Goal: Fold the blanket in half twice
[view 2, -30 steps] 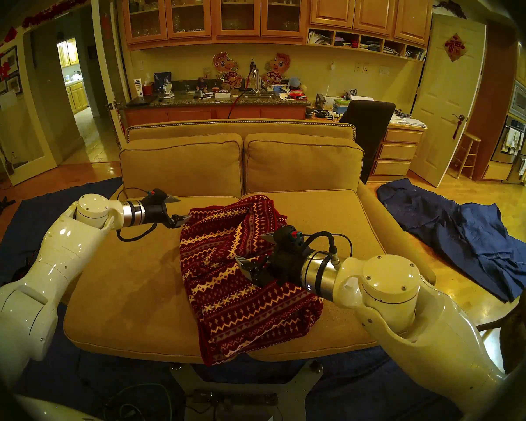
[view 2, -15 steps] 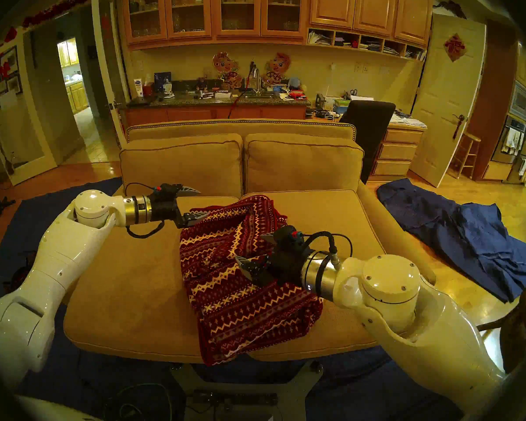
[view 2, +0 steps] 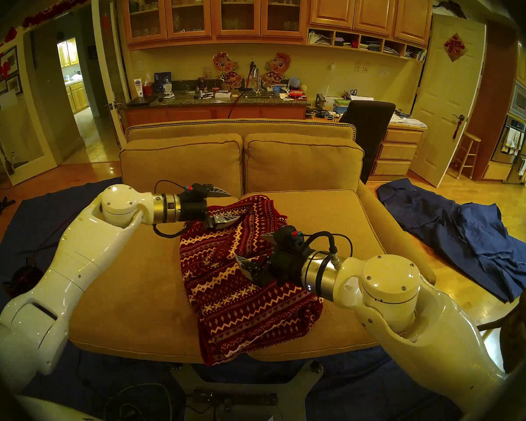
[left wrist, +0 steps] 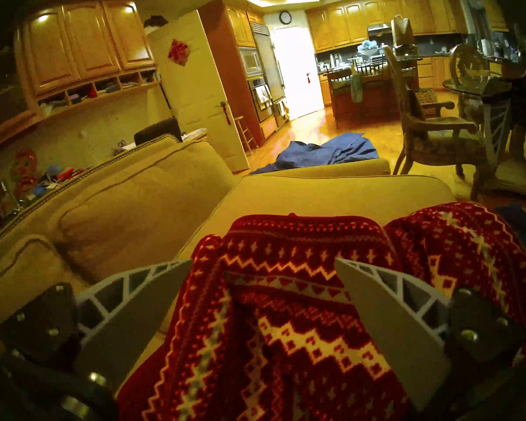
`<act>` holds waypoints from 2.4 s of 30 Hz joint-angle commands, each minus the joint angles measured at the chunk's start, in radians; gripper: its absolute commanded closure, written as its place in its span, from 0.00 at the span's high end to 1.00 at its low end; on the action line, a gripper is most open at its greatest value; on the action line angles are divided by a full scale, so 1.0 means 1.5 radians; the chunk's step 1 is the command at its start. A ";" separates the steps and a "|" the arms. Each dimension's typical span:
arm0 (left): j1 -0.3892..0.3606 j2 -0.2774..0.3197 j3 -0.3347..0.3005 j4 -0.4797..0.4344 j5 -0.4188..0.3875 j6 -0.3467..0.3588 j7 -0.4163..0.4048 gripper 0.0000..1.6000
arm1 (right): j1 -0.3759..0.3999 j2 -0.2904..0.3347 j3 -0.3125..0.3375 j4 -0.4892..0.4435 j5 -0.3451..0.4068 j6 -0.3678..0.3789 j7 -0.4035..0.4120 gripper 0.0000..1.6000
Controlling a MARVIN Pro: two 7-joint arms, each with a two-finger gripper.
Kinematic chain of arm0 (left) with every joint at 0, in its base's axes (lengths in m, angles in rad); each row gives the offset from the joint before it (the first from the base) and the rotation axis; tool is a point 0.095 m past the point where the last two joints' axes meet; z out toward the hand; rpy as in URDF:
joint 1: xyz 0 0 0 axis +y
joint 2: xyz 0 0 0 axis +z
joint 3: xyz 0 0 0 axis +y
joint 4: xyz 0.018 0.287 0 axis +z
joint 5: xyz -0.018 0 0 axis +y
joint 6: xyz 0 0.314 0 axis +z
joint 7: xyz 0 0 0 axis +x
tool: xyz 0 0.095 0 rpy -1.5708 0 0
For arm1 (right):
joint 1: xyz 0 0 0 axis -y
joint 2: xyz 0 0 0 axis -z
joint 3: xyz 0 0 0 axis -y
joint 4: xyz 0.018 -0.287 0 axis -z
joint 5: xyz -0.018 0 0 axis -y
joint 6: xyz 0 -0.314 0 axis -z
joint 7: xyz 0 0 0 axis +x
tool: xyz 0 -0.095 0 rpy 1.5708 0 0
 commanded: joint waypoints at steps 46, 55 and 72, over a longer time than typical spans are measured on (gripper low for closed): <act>0.029 -0.061 0.071 -0.093 0.001 0.114 0.045 1.00 | 0.001 0.001 0.001 -0.007 -0.001 -0.003 -0.002 1.00; -0.020 -0.098 0.107 -0.022 0.014 0.145 0.055 1.00 | 0.001 0.001 0.001 -0.007 -0.001 -0.003 -0.002 1.00; -0.001 -0.077 0.112 -0.032 0.025 0.165 0.054 0.50 | 0.001 0.002 0.001 -0.008 -0.001 -0.004 -0.003 1.00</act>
